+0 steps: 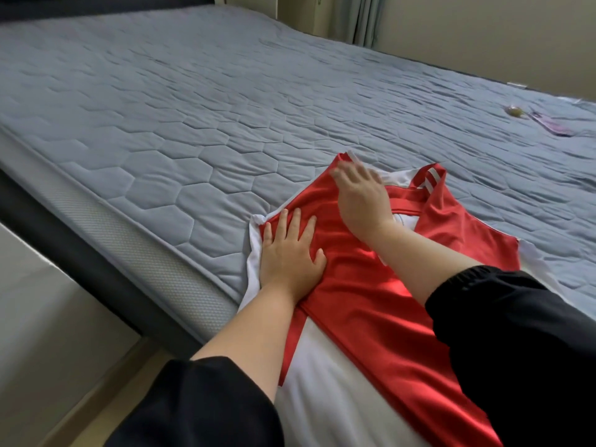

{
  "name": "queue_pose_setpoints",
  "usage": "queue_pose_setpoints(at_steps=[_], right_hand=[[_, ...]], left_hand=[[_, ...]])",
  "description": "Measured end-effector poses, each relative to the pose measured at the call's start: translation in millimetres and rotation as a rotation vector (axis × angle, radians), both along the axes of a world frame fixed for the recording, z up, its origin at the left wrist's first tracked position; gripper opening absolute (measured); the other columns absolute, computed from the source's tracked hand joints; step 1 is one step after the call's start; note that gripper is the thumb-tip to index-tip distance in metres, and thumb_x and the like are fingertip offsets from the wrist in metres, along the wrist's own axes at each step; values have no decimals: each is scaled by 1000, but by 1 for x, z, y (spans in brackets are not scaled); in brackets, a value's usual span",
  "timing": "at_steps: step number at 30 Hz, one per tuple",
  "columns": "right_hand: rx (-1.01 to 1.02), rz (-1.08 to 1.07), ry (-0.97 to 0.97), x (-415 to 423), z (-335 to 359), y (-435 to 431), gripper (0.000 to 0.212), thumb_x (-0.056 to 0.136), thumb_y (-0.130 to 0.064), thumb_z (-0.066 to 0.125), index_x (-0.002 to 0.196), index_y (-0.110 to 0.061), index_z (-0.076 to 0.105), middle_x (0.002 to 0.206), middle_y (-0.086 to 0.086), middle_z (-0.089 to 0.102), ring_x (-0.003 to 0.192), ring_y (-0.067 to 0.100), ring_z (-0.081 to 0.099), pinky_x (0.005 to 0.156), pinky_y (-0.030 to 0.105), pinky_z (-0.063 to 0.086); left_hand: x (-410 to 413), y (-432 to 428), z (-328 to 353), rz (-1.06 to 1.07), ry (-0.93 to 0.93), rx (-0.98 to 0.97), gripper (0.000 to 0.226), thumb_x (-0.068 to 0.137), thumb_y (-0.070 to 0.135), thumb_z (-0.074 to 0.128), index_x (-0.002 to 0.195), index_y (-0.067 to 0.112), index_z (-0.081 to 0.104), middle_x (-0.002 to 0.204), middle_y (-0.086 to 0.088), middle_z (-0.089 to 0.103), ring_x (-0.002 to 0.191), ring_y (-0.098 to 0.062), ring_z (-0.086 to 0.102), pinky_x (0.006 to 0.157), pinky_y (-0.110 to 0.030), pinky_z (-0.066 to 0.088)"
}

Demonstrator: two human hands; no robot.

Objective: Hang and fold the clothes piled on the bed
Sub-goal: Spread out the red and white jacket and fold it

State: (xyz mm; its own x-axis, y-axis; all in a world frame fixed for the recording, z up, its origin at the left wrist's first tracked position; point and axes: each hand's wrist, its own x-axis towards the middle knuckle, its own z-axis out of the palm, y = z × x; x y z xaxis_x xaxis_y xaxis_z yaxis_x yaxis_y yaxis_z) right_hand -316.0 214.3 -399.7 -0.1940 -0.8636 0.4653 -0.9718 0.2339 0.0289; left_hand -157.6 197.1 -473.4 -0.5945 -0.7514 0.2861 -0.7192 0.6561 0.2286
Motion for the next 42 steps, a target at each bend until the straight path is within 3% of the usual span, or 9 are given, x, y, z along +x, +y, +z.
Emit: queue_pose_setpoints(at_steps=[3, 8, 12, 16, 20, 24, 33, 37, 42], right_hand=[[478, -339, -71, -14, -7, 20, 52, 95, -13, 37, 146, -19, 30, 158, 7, 17, 146, 30, 9, 114, 55, 4], [174, -136, -99, 15, -3, 64, 55, 94, -21, 42, 147, -16, 32, 159, 9, 14, 148, 26, 7, 116, 51, 2], [503, -126, -136, 35, -14, 131, 56, 94, -43, 40, 147, -25, 32, 160, 3, 12, 148, 22, 4, 116, 51, 1], [414, -369, -335, 26, -16, 195, 59, 98, -42, 36, 151, -22, 21, 159, 6, 17, 147, 22, 12, 117, 46, 8], [332, -473, -240, 8, -1, 240, 37, 94, -39, 47, 113, -10, 59, 118, 14, 56, 110, 33, 49, 92, 41, 38], [377, -571, -410, -4, 10, 276, 35, 96, -41, 44, 98, -8, 56, 105, 17, 64, 101, 35, 57, 79, 40, 41], [203, -756, -608, -22, 38, 376, 33, 91, -40, 56, 77, -10, 58, 91, 15, 65, 94, 33, 57, 71, 35, 36], [473, -713, -921, -1, 43, 395, 51, 88, -58, 55, 60, -15, 56, 62, 1, 57, 63, 17, 54, 55, 30, 35], [516, -634, -1045, 15, 49, 404, 33, 81, -25, 68, 52, -18, 54, 56, -2, 53, 54, 8, 47, 51, 20, 38]], left_hand=[[-1, -2, -1, -9, -11, 15, 67, 88, 48, 38, 151, 30, 23, 160, -4, 16, 147, -23, 5, 116, -46, -3], [2, -2, 2, -35, -19, 21, 66, 87, 43, 41, 150, 26, 27, 159, -5, 16, 147, -24, 7, 116, -47, -1], [8, 10, 11, -277, -23, -55, 64, 82, 25, 50, 145, 22, 40, 157, -4, 26, 147, -22, 14, 115, -51, 3], [7, 32, 23, -401, -274, -27, 72, 86, 28, 46, 152, 30, 17, 161, -1, 8, 148, -20, 2, 116, -48, 1], [-11, 73, 41, -466, -364, 89, 68, 94, 41, 36, 153, 26, 5, 161, -1, 1, 148, -19, -2, 116, -49, 2], [-25, 136, 46, -394, -370, 228, 70, 96, 56, 25, 153, 24, -1, 161, -3, -7, 147, -22, -10, 116, -51, -3], [-50, 229, 50, -447, -403, 276, 73, 97, 57, 21, 153, 16, -1, 161, -5, -7, 147, -23, -13, 115, -52, -6], [-58, 248, 47, -385, -408, 273, 74, 97, 56, 21, 153, 12, -1, 161, -5, -9, 147, -25, -13, 115, -53, -4], [-59, 244, 51, -421, -329, 394, 70, 97, 47, 34, 153, 13, 9, 161, -3, -1, 148, -24, -4, 116, -50, 3]])
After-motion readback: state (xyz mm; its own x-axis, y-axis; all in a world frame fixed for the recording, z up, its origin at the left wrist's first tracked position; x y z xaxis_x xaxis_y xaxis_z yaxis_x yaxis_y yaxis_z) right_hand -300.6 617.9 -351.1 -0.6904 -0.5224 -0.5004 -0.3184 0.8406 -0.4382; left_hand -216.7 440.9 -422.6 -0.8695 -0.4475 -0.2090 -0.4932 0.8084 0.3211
